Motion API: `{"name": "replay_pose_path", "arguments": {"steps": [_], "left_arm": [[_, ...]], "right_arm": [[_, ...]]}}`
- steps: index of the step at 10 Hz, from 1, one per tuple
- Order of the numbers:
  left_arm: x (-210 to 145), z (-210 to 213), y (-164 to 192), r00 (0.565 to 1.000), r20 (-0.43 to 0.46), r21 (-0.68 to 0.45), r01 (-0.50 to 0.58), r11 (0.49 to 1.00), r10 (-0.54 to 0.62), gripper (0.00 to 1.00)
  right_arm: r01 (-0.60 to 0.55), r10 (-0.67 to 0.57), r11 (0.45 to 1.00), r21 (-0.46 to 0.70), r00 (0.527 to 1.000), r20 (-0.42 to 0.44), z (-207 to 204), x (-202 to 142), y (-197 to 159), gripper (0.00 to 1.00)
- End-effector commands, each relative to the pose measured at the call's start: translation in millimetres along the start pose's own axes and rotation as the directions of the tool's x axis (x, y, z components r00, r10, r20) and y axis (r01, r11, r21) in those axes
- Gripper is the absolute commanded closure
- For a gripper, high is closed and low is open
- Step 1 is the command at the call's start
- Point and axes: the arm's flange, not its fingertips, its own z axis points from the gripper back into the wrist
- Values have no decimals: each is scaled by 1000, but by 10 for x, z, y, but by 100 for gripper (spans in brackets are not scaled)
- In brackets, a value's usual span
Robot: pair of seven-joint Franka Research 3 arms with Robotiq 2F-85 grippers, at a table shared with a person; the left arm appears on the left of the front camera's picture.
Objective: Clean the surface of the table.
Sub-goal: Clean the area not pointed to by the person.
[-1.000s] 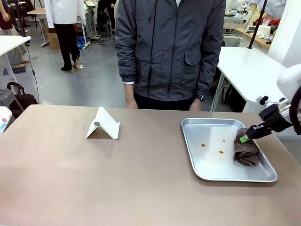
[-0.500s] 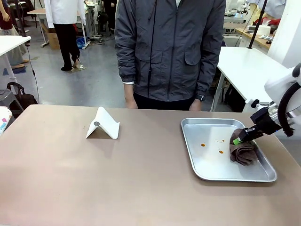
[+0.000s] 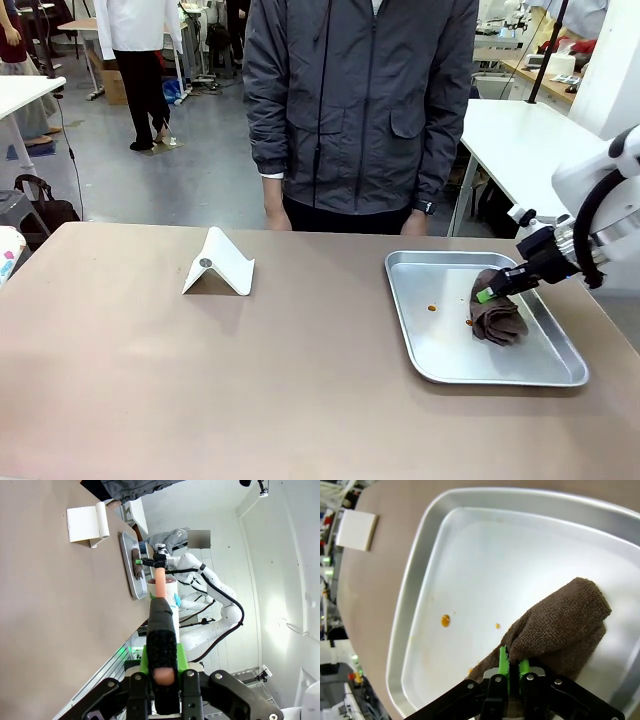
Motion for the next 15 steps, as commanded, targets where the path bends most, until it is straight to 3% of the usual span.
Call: {"name": "replay_pose_path", "arguments": {"steps": [1,6,10,13,15], "left_arm": [[-14,0,-39,1000,8,-4,6,1000,-6,78],[-14,0,-39,1000,8,-4,6,1000,-6,78],[-14,0,-39,1000,8,-4,6,1000,-6,78],[-14,0,-39,1000,8,-4,6,1000,-6,78],[-14,0,-39,1000,8,-4,6,1000,-6,78]], "right_arm": [[-56,57,994,94,998,-1,-376,15,65,92],[-153,167,954,258,985,-33,-781,67,533,92],[-222,253,931,291,965,-74,-1045,33,794,92],[-259,356,875,410,917,-181,-1082,-74,968,92],[-268,356,894,360,912,-205,-1068,-98,940,92]]}}
